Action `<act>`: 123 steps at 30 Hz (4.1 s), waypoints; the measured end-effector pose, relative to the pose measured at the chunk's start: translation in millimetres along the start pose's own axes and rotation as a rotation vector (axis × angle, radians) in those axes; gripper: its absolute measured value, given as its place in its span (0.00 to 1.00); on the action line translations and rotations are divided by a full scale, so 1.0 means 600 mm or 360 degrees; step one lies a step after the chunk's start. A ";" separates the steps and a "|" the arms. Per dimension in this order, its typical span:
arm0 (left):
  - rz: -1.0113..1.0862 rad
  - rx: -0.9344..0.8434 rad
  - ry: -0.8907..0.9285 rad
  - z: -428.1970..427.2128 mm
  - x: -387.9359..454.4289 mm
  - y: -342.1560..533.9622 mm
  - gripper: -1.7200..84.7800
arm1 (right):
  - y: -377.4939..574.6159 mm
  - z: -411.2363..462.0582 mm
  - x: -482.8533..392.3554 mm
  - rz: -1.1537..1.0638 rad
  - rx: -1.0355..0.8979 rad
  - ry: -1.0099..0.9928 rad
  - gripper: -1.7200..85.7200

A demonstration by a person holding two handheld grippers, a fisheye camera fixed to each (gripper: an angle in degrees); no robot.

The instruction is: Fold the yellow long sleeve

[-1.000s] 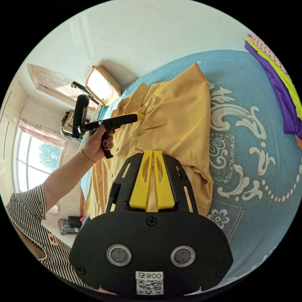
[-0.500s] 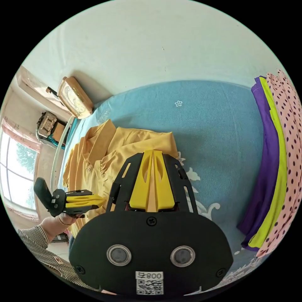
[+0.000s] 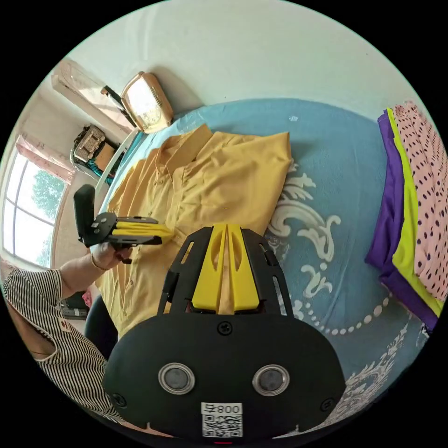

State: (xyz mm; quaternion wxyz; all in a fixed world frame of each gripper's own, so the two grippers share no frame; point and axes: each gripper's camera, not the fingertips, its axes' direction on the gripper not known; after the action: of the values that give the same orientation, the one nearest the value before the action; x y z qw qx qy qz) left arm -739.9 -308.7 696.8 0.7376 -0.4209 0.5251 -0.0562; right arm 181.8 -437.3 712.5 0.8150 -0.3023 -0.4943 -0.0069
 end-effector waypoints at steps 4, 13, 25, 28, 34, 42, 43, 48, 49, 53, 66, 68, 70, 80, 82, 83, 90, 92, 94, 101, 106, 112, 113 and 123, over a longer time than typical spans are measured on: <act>-0.0070 0.0077 0.0015 -0.053 -0.016 0.033 0.03 | 0.001 0.051 -0.001 0.0040 -0.0049 0.0026 0.02; -0.0860 0.0684 -0.0173 -0.290 -0.126 0.335 0.05 | 0.031 0.116 -0.149 -0.0264 -0.0004 -0.0122 0.02; -0.1869 0.1178 -0.0190 -0.465 -0.300 0.669 0.11 | -0.124 0.379 -0.536 -0.0834 -0.0228 -0.0353 0.09; -0.1812 0.1215 -0.0128 -0.482 -0.320 0.686 0.10 | -0.161 0.454 -0.639 -0.0956 -0.0293 -0.0275 0.11; -0.1754 0.1300 -0.0028 -0.505 -0.348 0.718 0.09 | -0.219 0.594 -0.780 -0.1067 -0.0419 -0.0113 0.13; -0.1697 0.1349 -0.0030 -0.524 -0.357 0.756 0.04 | -0.252 0.711 -0.884 -0.1144 -0.0429 0.0071 0.14; -0.1695 0.1352 -0.0022 -0.525 -0.358 0.758 0.04 | -0.255 0.728 -0.893 -0.1136 -0.0446 0.0075 0.14; -0.1680 0.1358 -0.0009 -0.532 -0.357 0.770 0.03 | -0.249 0.775 -0.919 -0.1140 -0.0438 0.0188 0.12; -0.1680 0.1360 -0.0006 -0.532 -0.356 0.772 0.03 | -0.245 0.779 -0.923 -0.1147 -0.0421 0.0233 0.12; -0.1679 0.1360 -0.0013 -0.533 -0.350 0.776 0.03 | -0.232 0.781 -0.933 -0.1223 -0.0365 0.0319 0.09; -0.1252 0.1397 -0.0017 -0.540 -0.279 0.701 0.03 | -0.319 0.598 -0.759 -0.0895 -0.0261 -0.0428 0.03; -0.1081 0.1410 -0.0035 -0.547 -0.252 0.663 0.03 | -0.344 0.520 -0.684 -0.0831 -0.0187 -0.0617 0.03; -0.0922 0.1399 -0.0047 -0.548 -0.224 0.620 0.03 | -0.358 0.465 -0.628 -0.0780 -0.0153 -0.0698 0.03; -0.0387 0.0833 -0.0097 -0.413 -0.118 0.407 0.03 | -0.333 0.307 -0.337 -0.0431 -0.0110 -0.0522 0.02; -0.0379 0.0718 -0.0074 -0.379 -0.111 0.388 0.03 | -0.319 0.311 -0.289 -0.0328 -0.0146 -0.0511 0.02; -0.0375 0.0692 -0.0081 -0.361 -0.105 0.380 0.03 | -0.309 0.315 -0.263 -0.0266 -0.0168 -0.0500 0.02; -0.0377 0.0530 -0.0100 -0.285 -0.083 0.329 0.03 | -0.289 0.304 -0.192 -0.0140 -0.0181 -0.0569 0.02; -0.0373 0.0471 -0.0117 -0.268 -0.078 0.315 0.03 | -0.288 0.294 -0.183 -0.0140 -0.0191 -0.0546 0.02; -0.0372 0.0398 -0.0120 -0.248 -0.073 0.301 0.04 | -0.284 0.289 -0.177 -0.0130 -0.0209 -0.0544 0.02; -0.0401 0.0283 -0.0060 -0.190 -0.057 0.269 0.08 | -0.256 0.240 -0.147 -0.0012 -0.0139 -0.0457 0.03; -0.0376 0.0410 -0.0149 -0.210 -0.036 0.267 0.09 | -0.225 0.193 -0.202 -0.0184 -0.0016 -0.0423 0.02; -0.0608 0.0311 -0.0362 -0.198 -0.086 0.265 0.05 | -0.214 0.257 -0.280 -0.0397 -0.0305 -0.0019 0.02; -0.0645 0.0253 -0.0348 -0.185 -0.098 0.266 0.04 | -0.212 0.250 -0.280 -0.0387 -0.0268 -0.0082 0.02; -0.0699 0.0305 -0.0304 -0.166 -0.103 0.269 0.02 | -0.167 0.209 -0.291 -0.0381 -0.0233 -0.0032 0.02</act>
State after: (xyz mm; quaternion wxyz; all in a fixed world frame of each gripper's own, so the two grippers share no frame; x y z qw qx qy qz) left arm -906.9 -228.9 622.4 0.7904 -0.4563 0.3415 -0.2245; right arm -39.0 -507.1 660.9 0.7791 -0.2999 -0.5331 -0.1372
